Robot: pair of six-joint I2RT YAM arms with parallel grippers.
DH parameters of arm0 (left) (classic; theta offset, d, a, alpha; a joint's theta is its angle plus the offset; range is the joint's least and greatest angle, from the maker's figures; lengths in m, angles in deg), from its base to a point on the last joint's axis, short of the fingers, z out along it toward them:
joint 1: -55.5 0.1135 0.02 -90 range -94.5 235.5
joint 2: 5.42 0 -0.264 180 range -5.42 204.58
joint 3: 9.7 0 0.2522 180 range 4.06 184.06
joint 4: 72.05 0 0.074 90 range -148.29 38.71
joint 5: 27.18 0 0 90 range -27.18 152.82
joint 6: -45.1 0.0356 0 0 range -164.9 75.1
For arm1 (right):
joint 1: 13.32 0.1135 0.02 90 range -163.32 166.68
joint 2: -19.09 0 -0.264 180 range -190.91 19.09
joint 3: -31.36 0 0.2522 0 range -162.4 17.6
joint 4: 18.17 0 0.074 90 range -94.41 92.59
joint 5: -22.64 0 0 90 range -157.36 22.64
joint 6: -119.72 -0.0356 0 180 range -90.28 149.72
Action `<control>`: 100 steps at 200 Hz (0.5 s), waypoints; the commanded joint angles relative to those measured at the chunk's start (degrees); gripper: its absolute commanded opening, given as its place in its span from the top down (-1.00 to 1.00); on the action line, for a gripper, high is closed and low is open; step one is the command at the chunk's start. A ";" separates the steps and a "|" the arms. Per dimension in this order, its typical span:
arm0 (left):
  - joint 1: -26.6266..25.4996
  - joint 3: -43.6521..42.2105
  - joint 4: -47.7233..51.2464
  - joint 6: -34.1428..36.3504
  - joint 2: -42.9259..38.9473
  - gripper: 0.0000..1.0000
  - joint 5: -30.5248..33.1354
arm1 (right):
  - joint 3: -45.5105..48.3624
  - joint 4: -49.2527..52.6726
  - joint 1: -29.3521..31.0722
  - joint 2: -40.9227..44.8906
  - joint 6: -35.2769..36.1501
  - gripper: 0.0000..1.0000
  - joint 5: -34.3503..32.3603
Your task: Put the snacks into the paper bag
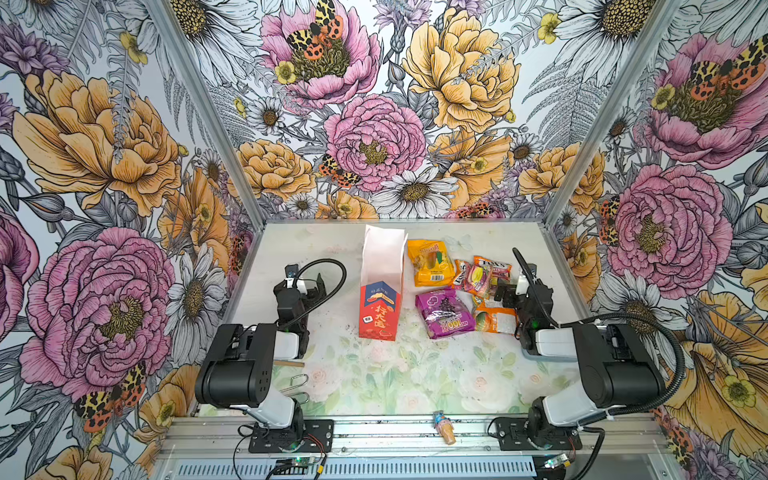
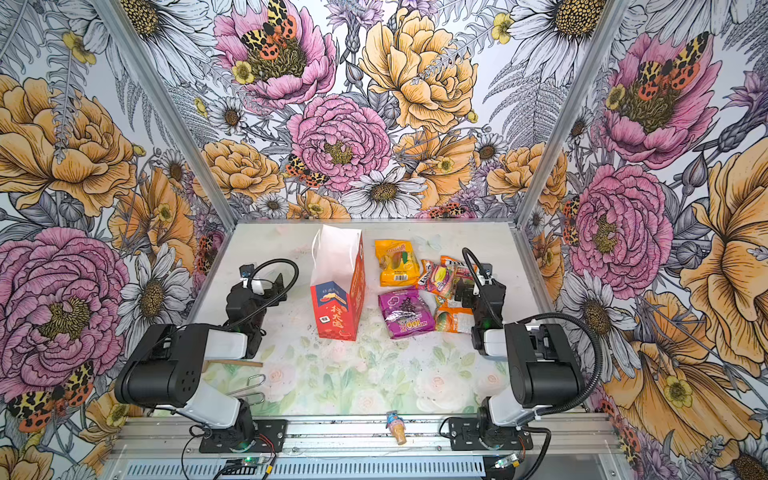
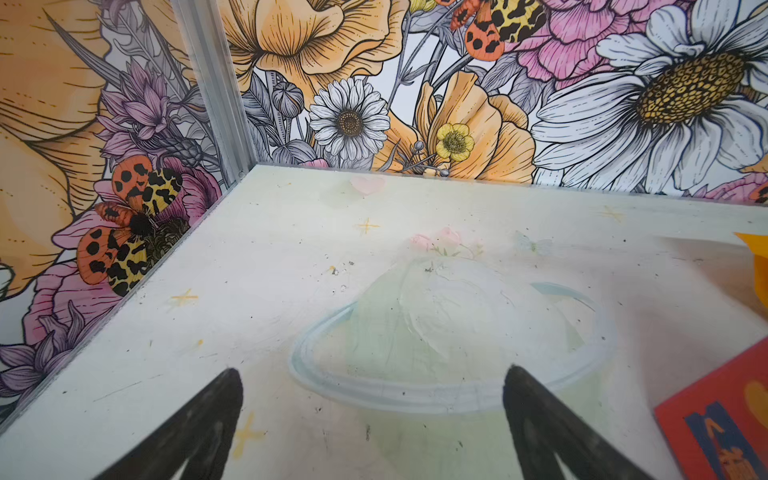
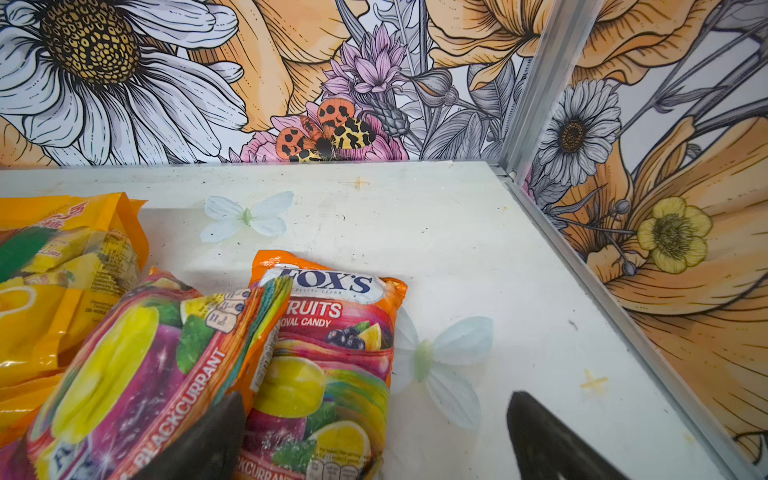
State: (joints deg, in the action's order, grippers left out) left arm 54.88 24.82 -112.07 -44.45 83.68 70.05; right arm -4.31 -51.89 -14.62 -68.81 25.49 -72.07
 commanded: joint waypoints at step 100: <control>-0.21 0.75 -0.48 0.65 -0.20 -0.97 0.46 | -0.77 -1.73 0.44 -0.17 -0.05 -1.00 -0.65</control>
State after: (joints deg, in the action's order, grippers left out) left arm 54.88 24.82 -112.07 -44.45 83.68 70.05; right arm -4.31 -51.89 -14.62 -68.81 25.49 -72.07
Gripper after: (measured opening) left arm 0.987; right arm 0.997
